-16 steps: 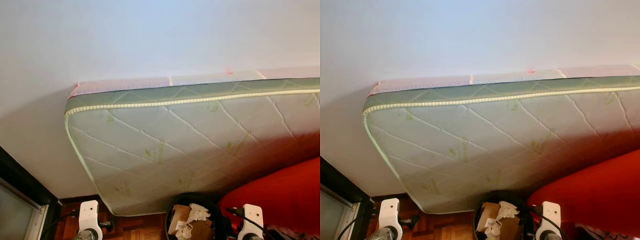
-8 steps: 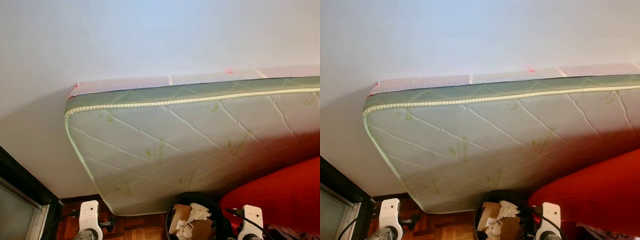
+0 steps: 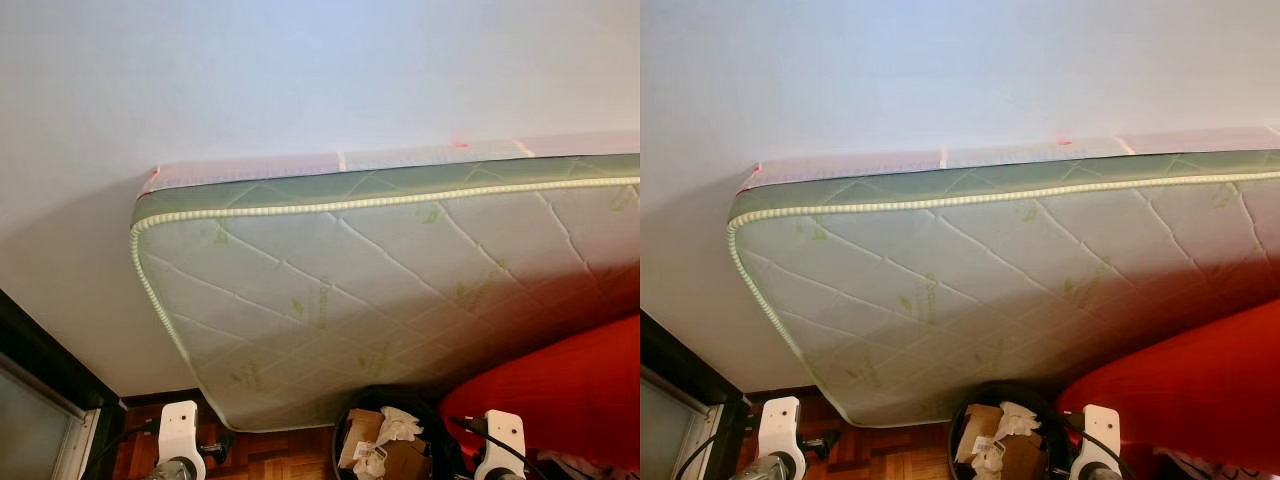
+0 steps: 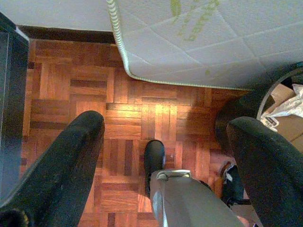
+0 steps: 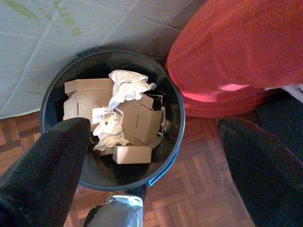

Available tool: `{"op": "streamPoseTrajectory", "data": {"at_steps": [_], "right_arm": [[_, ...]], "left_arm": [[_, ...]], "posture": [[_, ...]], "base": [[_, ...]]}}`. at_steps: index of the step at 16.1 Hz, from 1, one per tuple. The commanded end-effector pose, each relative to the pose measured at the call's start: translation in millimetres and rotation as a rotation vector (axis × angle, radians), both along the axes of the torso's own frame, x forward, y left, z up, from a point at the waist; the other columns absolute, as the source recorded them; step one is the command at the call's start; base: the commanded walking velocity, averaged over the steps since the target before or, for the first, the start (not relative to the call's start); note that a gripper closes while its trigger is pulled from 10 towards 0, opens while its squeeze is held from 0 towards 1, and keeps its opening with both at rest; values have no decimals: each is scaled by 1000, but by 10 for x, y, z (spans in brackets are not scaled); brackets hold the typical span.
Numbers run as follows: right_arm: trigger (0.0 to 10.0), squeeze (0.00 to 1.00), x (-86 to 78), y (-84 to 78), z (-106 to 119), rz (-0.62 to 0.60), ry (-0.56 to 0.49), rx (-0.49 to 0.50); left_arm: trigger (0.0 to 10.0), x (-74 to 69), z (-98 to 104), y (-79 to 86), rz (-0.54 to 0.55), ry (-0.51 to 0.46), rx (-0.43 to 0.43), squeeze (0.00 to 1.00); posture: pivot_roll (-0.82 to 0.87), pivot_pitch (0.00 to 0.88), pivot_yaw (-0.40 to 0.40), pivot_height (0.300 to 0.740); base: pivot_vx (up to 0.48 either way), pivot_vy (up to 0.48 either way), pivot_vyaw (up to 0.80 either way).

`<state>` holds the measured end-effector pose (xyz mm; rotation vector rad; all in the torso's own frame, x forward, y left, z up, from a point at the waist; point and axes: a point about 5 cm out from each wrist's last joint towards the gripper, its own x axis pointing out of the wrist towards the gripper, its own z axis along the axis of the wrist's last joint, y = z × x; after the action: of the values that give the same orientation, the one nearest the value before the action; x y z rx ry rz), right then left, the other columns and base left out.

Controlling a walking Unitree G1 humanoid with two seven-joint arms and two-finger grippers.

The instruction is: Clean up the room

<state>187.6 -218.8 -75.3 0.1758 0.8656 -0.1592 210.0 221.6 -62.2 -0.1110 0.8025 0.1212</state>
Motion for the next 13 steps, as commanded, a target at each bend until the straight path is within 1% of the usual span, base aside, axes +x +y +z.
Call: {"op": "streamPoseTrajectory", "data": {"at_steps": [1,13], "right_arm": [[10000,0,-44,-3,-23,-6,19,2],[10000,0,-29,9,-19,-1,18,13]], "left_arm": [[10000,-62,-40,0,-1,34,-3,0],[10000,-44,-28,9,3,26,-3,0]], "posture": [[126,0,-27,740],[124,13,-25,740]], "base": [[0,0,0],[-272,0,0]]}}
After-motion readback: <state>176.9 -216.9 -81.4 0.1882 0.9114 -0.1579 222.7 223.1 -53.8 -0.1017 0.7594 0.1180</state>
